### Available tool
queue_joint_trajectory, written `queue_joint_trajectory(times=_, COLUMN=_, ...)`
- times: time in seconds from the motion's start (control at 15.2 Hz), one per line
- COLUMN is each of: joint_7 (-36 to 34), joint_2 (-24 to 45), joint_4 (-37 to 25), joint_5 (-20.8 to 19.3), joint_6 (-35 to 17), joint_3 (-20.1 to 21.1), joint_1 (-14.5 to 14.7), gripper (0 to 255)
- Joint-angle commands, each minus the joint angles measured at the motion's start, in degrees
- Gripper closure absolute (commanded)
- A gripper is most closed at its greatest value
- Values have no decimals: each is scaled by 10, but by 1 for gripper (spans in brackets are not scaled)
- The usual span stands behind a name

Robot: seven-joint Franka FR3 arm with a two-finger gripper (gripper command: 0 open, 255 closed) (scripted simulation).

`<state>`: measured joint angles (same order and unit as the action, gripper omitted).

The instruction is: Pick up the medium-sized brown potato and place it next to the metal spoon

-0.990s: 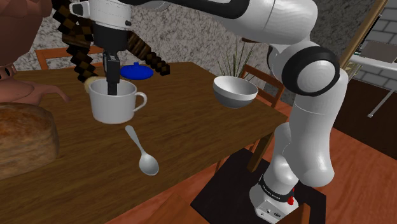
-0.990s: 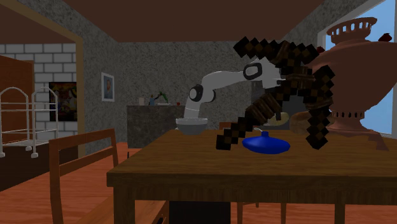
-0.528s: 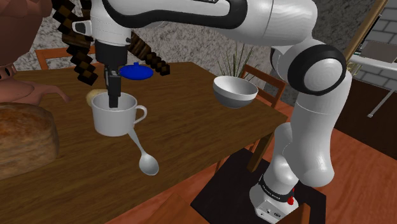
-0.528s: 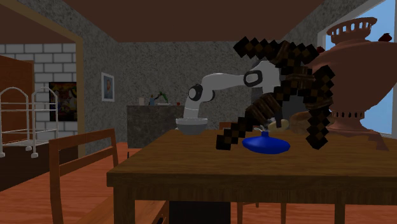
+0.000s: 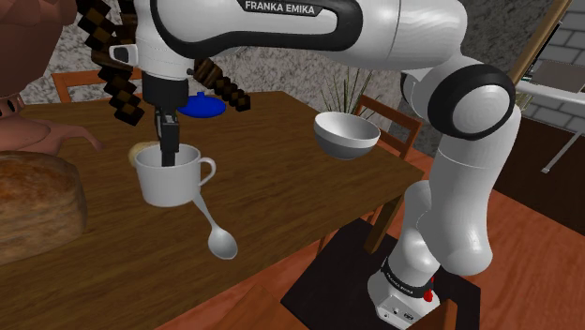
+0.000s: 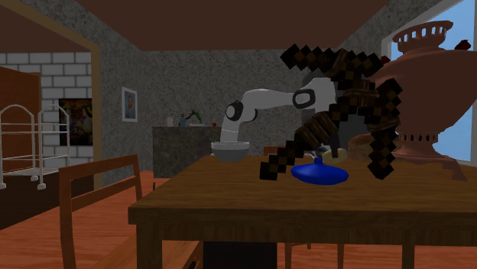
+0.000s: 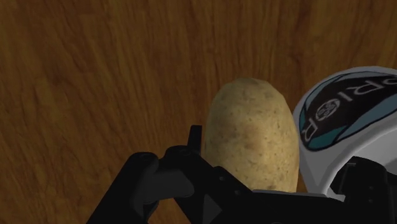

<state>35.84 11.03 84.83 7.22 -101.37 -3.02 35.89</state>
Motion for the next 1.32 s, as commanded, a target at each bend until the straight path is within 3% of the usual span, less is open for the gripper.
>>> queue_joint_trajectory(times=0.0, joint_7=0, joint_2=1, joint_4=1, joint_5=0, joint_6=1, joint_3=1, joint_1=1, gripper=255)
queue_joint_trajectory(times=0.07, joint_7=0, joint_2=1, joint_4=1, joint_5=0, joint_6=1, joint_3=1, joint_1=0, gripper=255)
queue_joint_trajectory(times=0.13, joint_7=0, joint_2=0, joint_4=1, joint_5=0, joint_6=1, joint_3=1, joint_1=0, gripper=0)
queue_joint_trajectory(times=0.46, joint_7=0, joint_2=1, joint_4=1, joint_5=0, joint_6=1, joint_3=1, joint_1=0, gripper=0)
queue_joint_trajectory(times=0.73, joint_7=-1, joint_2=9, joint_4=-84, joint_5=0, joint_6=77, joint_3=-2, joint_1=-5, gripper=0)
queue_joint_trajectory(times=1.25, joint_7=-2, joint_2=9, joint_4=-84, joint_5=0, joint_6=77, joint_3=-2, joint_1=-5, gripper=0)
